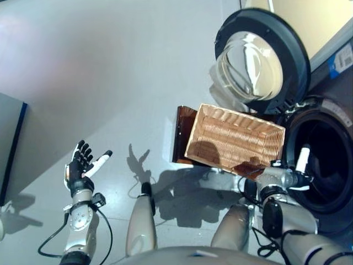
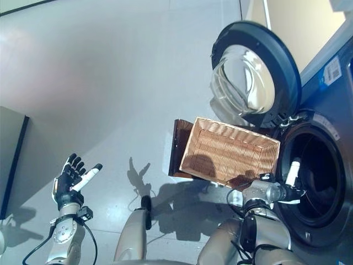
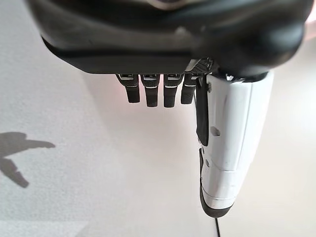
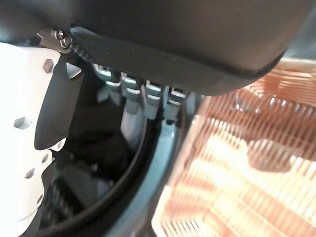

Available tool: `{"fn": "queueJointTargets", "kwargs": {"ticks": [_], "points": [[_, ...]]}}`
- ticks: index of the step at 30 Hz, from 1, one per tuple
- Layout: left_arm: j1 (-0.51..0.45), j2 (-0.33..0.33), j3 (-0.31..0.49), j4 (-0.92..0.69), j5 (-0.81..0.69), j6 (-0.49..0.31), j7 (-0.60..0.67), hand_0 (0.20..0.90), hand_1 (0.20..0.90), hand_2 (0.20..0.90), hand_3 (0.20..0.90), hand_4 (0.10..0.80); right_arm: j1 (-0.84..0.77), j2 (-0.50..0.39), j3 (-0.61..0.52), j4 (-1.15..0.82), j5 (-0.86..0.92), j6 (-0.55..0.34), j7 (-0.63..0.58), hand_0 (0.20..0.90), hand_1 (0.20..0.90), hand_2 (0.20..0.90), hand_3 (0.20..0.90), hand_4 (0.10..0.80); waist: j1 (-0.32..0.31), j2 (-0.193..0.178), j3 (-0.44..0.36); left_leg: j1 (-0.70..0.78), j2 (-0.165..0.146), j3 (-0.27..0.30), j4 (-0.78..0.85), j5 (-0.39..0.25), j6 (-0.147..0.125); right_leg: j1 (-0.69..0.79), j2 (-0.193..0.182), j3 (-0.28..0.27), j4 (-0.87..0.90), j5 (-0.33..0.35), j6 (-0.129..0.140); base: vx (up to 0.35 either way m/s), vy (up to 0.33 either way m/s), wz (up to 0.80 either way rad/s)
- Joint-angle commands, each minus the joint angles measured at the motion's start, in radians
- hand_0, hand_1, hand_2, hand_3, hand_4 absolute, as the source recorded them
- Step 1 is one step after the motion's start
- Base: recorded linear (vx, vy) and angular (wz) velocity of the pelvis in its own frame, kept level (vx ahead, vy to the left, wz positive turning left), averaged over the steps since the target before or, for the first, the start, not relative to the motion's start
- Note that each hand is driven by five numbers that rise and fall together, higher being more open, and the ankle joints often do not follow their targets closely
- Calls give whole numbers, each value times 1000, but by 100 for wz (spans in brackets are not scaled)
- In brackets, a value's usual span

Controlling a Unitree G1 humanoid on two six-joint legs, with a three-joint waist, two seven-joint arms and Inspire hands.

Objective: Pick up the clothes and place them into the washing machine

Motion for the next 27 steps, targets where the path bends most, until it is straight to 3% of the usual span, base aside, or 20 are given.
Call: {"fn": "queueJointTargets", "kwargs": {"ticks": [1,14,27], "points": [[3,69,95,-41,16,-100,31,900,900,900,900,800,48,-19,48,-89,-88,-29,21,900,900,900,900,800,19,-39,-45,-5,20,-39,-135,166,-40,114,-40,-23,-19,-18,12,40,-40,1],[-6,55,80,20,53,-107,42,900,900,900,900,800,186,46,239,-136,-407,77,0,900,900,900,900,800,21,-74,-84,150,46,-24,-264,208,-38,249,-15,-92,-99,8,12,72,-30,2],[-23,37,63,113,90,-80,9,900,900,900,900,800,363,11,319,-219,-577,163,148,900,900,900,900,800,-7,-106,-152,316,86,5,-386,237,-20,361,17,-142,-139,27,12,86,-17,-3]]}}
